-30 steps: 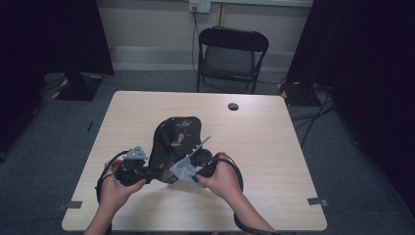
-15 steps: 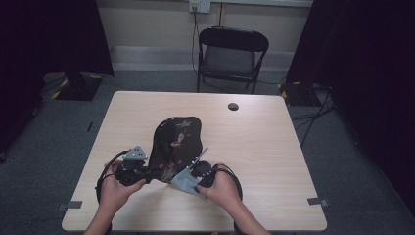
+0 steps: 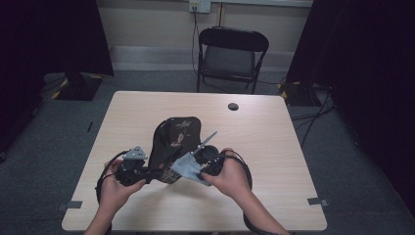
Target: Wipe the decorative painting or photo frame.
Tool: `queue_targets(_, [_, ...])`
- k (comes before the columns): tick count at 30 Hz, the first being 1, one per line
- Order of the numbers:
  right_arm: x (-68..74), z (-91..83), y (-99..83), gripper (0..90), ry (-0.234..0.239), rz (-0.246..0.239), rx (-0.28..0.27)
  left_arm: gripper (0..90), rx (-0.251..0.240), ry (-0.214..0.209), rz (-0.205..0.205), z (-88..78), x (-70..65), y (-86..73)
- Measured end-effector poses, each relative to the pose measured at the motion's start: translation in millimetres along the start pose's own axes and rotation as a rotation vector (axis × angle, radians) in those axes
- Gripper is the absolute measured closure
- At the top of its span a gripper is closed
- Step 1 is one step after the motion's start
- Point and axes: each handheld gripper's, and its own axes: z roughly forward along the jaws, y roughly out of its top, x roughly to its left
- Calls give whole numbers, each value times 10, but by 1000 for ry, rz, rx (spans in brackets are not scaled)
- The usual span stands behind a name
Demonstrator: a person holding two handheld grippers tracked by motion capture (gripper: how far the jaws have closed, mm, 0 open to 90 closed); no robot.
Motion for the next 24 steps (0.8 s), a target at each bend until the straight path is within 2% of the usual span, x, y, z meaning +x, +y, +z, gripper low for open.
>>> queue_targets(6, [31,-397,193,810,-33,-39,-39,784,1,0,0,-1,1,4])
queue_targets(8, [36,-442,221,810,-36,-41,-43,785,-1,-1,-5,0,-1,3])
queue_targets(10, [70,-643,358,810,-55,-55,-72,785,-1,-1,-5,0,-2,4])
queue_targets(14, [96,-794,488,810,-67,-61,-98,785,-1,-2,-2,-1,-1,6])
queue_targets(19, [96,-845,602,810,-65,-60,-120,785,-3,-3,-8,2,1,0])
queue_targets(24, [81,-704,635,810,-55,-46,-109,785,3,-4,-7,0,7,-1])
